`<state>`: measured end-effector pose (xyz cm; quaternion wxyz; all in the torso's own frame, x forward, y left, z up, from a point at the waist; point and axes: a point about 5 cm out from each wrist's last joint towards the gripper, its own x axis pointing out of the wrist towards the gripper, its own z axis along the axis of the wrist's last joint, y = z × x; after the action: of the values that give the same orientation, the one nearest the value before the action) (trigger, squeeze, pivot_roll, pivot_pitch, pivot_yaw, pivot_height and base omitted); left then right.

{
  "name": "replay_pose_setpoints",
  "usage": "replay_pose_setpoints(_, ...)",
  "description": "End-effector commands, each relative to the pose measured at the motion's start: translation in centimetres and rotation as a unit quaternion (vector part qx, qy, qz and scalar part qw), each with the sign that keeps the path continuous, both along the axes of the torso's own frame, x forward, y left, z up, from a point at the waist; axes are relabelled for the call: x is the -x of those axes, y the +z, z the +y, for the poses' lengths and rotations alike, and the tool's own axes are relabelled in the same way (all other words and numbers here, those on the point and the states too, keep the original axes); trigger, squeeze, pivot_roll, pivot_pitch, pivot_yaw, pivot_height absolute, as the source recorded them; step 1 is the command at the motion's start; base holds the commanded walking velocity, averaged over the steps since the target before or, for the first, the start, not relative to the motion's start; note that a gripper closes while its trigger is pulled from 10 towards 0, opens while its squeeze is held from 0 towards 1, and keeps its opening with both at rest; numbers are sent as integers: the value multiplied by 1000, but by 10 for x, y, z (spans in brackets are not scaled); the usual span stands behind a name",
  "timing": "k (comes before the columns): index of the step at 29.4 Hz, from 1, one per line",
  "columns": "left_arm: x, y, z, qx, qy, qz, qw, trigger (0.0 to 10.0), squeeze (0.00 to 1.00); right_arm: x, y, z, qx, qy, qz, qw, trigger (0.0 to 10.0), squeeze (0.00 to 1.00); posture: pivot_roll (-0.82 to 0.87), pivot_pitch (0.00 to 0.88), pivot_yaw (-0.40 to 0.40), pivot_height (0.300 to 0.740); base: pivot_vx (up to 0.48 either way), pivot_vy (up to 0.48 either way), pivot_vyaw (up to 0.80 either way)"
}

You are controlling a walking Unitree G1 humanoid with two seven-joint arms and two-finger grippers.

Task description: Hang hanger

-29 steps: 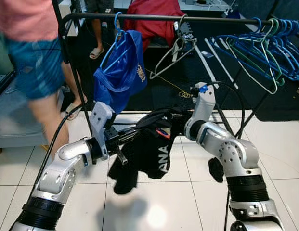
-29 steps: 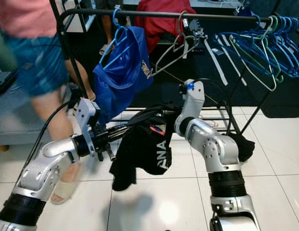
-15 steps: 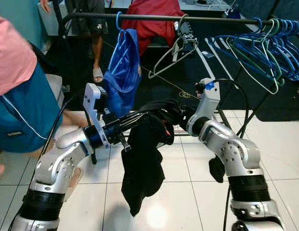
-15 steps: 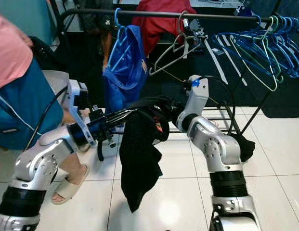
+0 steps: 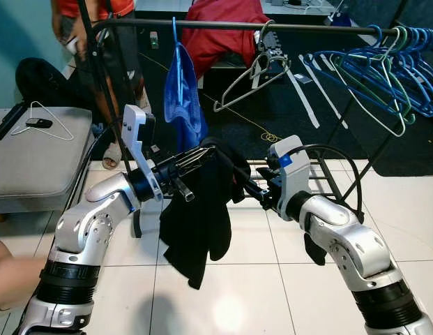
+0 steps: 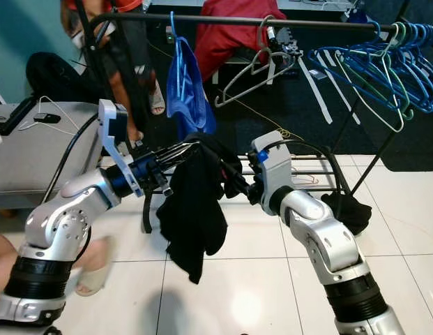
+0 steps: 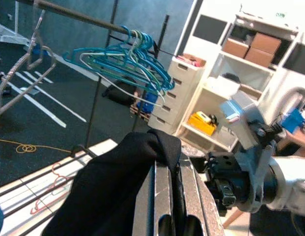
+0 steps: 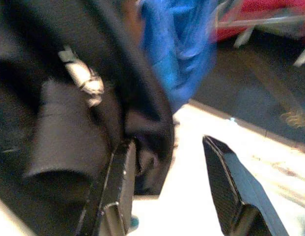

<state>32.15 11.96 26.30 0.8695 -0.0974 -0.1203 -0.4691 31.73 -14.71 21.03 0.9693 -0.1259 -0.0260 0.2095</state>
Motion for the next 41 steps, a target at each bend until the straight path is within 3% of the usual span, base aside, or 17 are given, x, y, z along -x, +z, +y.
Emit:
replay_pose_setpoints(1,-5,7,6,8,16,0,1000,0,0,14,-11,4,33,12,-55,998,10000,0,-44,220,22,740,0,0,0)
replay_pose_setpoints(2,-12,11,11,5,33,7,999,0,0,30,-33,8,65,43,-46,996,10000,0,-42,221,29,740,0,0,0)
replay_pose_setpoints(5,-13,15,14,21,14,21,999,0,0,36,-51,8,95,34,-37,994,10000,0,-34,229,28,740,0,0,0)
replay_pose_setpoints(6,-10,18,17,40,-23,29,999,0,0,37,-61,6,105,20,-25,994,10000,0,-28,231,27,740,0,0,0)
replay_pose_setpoints(8,3,22,20,63,-123,34,990,0,0,35,-51,10,92,31,-52,994,10000,0,-26,239,19,740,0,0,0)
replay_pose_setpoints(9,3,22,20,63,-123,34,990,0,0,35,-51,10,92,31,-52,994,10000,0,-26,239,19,740,0,0,0)
replay_pose_setpoints(11,-5,24,28,77,-107,38,991,0,0,48,-43,20,78,109,-77,988,10000,0,-30,243,13,740,0,0,0)
replay_pose_setpoints(14,-10,26,31,82,-90,38,992,0,0,53,-44,18,80,116,-88,986,10000,0,-35,246,9,740,0,0,0)
replay_pose_setpoints(15,-13,26,33,84,-80,38,993,0,0,56,-45,16,82,115,-96,985,10000,0,-35,246,9,740,0,0,0)
replay_pose_setpoints(19,-9,40,34,137,-134,28,981,0,0,56,-52,-2,91,37,-132,986,10000,0,-49,235,14,740,0,0,0)
replay_pose_setpoints(24,-5,41,31,130,-162,31,978,0,0,50,-54,-2,65,27,-130,989,10000,0,-38,226,9,740,0,0,0)
replay_pose_setpoints(26,2,46,30,129,-210,28,969,0,0,41,-55,1,40,32,-126,991,10000,376,-32,219,1,740,0,0,0)
replay_pose_setpoints(28,4,48,31,129,-222,26,966,0,0,39,-55,3,34,38,-127,991,10000,376,-32,219,1,740,0,0,0)
replay_pose_setpoints(29,4,51,32,135,-229,23,964,0,0,39,-54,5,22,52,-128,990,10000,1000,-32,212,1,740,0,0,0)
replay_pose_setpoints(32,5,57,32,148,-241,17,959,0,0,40,-57,11,-12,93,-119,988,10000,1000,-31,210,0,740,0,0,0)
replay_pose_setpoints(35,7,63,30,152,-263,10,953,0,0,37,-68,14,-64,116,-62,989,10000,1000,-30,205,-1,740,0,0,0)
replay_pose_setpoints(41,11,67,28,152,-284,6,947,0,0,34,-74,11,-50,122,-56,990,10000,1000,-30,201,-1,740,0,0,0)
